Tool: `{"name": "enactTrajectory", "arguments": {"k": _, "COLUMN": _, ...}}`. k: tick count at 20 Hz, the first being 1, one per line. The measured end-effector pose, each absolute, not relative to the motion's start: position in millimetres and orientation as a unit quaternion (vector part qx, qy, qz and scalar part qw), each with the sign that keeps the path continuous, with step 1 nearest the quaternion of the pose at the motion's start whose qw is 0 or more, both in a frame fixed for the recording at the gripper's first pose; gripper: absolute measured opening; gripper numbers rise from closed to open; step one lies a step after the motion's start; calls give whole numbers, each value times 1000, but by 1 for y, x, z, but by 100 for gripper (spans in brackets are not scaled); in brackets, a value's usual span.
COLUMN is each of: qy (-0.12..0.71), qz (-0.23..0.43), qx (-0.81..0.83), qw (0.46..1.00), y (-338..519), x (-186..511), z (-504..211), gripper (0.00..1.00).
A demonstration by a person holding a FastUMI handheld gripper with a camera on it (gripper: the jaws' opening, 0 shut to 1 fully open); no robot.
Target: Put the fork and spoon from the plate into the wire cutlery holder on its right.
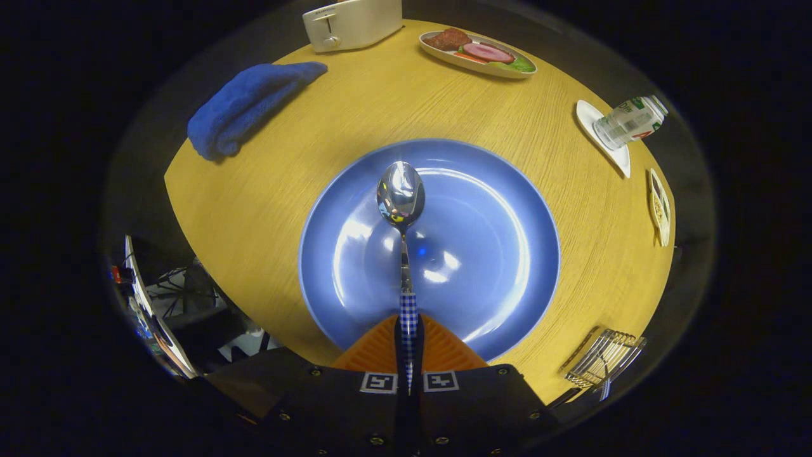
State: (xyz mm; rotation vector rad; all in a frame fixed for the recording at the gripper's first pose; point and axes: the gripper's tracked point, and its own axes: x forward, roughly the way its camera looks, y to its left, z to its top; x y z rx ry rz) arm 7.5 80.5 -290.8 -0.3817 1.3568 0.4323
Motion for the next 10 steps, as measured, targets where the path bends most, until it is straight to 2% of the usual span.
{"name": "enactTrajectory", "arguments": {"k": 5, "qy": 606, "qz": 200, "qx": -175, "qw": 749, "y": 65, "x": 2, "z": -256, "gripper": 1}}
{"name": "enactTrajectory", "arguments": {"k": 10, "qy": 607, "qz": 173, "qx": -165, "qw": 758, "y": 35, "x": -11, "z": -238, "gripper": 1}}
